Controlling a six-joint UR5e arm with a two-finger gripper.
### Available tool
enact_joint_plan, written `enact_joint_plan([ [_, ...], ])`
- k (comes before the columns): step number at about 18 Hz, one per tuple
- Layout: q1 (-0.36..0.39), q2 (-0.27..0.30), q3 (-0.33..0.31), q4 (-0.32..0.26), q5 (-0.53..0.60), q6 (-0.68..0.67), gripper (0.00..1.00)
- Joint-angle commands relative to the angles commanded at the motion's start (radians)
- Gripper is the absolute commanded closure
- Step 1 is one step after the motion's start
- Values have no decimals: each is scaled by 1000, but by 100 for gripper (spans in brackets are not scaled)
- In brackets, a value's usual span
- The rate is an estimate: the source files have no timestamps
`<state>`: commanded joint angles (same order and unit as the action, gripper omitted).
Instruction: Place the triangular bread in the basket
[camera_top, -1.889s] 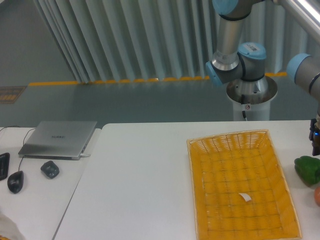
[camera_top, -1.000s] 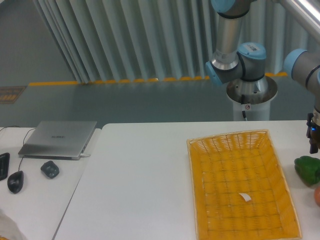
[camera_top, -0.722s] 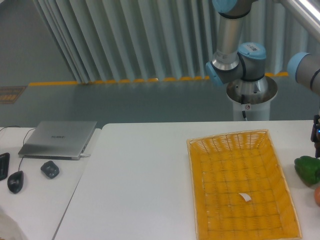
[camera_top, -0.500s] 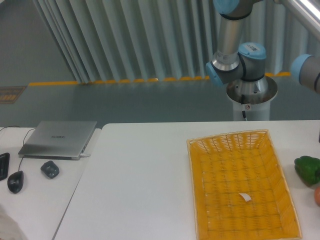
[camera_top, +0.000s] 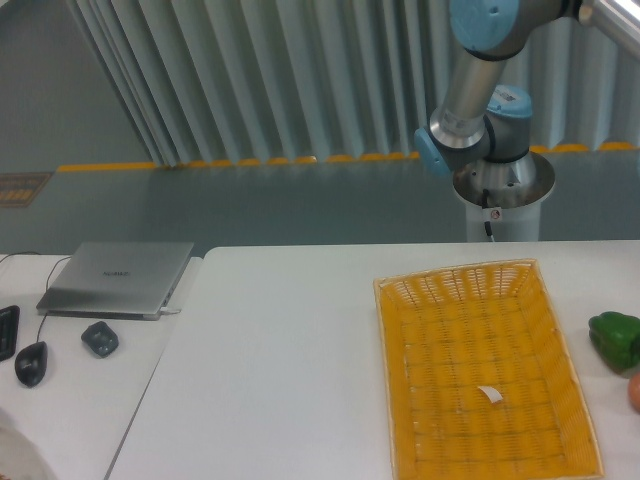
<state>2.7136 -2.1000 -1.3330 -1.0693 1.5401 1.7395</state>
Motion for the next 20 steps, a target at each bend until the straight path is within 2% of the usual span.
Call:
enact_joint_plan([
  [1, 0, -14, -2, 8, 0, -2, 0],
  [3, 0, -41, -2, 58, 0, 0, 0],
  [5, 5, -63, -3, 77, 2, 0, 0],
  [8, 37, -75, 1, 78, 0, 12, 0],
  [19, 54, -100, -6, 88, 0, 50, 0],
  [20, 60, -103, -6, 88, 0, 66, 8],
])
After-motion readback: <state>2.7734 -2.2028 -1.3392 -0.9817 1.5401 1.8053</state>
